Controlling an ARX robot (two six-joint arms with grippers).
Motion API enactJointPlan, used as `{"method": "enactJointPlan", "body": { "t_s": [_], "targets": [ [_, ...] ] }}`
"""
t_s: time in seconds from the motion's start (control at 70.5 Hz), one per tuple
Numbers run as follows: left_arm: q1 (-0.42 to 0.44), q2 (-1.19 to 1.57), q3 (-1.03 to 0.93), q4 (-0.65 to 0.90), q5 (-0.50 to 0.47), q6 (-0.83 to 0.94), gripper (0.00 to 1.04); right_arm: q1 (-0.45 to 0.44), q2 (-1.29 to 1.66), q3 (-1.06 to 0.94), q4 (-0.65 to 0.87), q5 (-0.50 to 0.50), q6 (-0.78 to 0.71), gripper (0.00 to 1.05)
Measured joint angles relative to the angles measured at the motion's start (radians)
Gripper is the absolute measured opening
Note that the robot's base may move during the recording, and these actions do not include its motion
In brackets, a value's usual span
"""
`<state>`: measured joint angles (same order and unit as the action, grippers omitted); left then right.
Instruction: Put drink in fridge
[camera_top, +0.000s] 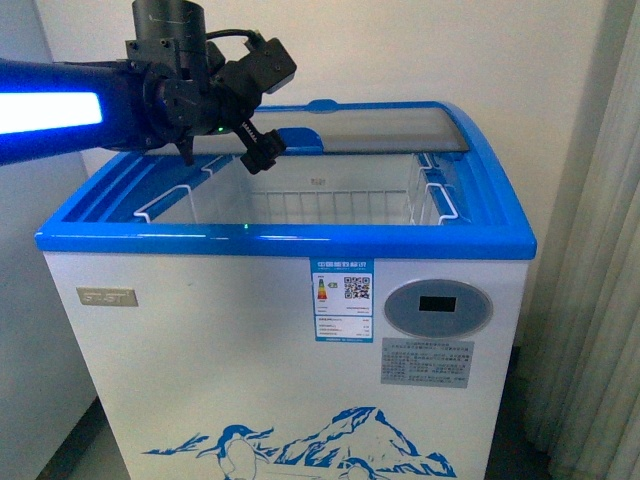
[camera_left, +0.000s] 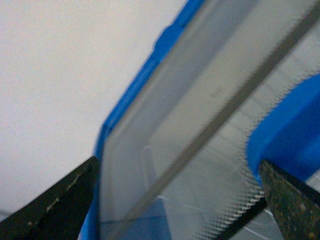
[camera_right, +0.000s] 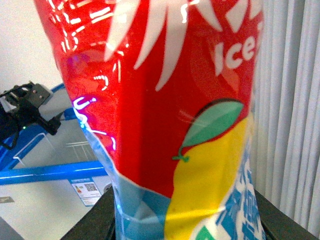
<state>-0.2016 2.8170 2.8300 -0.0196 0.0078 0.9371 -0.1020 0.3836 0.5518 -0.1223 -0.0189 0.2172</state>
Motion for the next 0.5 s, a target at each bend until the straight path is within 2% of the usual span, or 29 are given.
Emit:
{"method": "enactJointPlan", "body": {
  "t_s": [0.014, 0.071, 0.184, 0.269, 0.34, 0.397, 0.496],
  "targets": [
    [0.001, 0.001, 0.012, 0.021, -0.04, -0.028, 0.97, 0.0, 0.0, 0.0, 0.0, -0.002, 0.0, 0.42],
    [0.022, 0.001, 0.04, 0.06, -0.1, -0.06, 0.97, 0.0, 0.0, 0.0, 0.0, 0.001, 0.0, 0.42],
    [0.048, -0.018, 0.058, 0.097, -0.164, -0.149, 0.97, -0.001, 0.0, 0.0, 0.0, 0.014, 0.0, 0.42],
    [0.071, -0.041, 0.061, 0.056, -0.222, -0.232, 0.97, 0.0, 0.0, 0.0, 0.0, 0.003, 0.0, 0.42],
    [0.077, -0.053, 0.061, 0.012, -0.228, -0.287, 0.97, 0.0, 0.0, 0.0, 0.0, 0.001, 0.0, 0.42],
    [0.077, -0.092, 0.018, -0.037, -0.208, -0.399, 0.97, 0.0, 0.0, 0.0, 0.0, 0.001, 0.0, 0.42],
    [0.065, -0.311, -0.338, 0.043, -0.126, -0.594, 0.97, 0.0, 0.0, 0.0, 0.0, 0.002, 0.0, 0.42]
  ]
}}
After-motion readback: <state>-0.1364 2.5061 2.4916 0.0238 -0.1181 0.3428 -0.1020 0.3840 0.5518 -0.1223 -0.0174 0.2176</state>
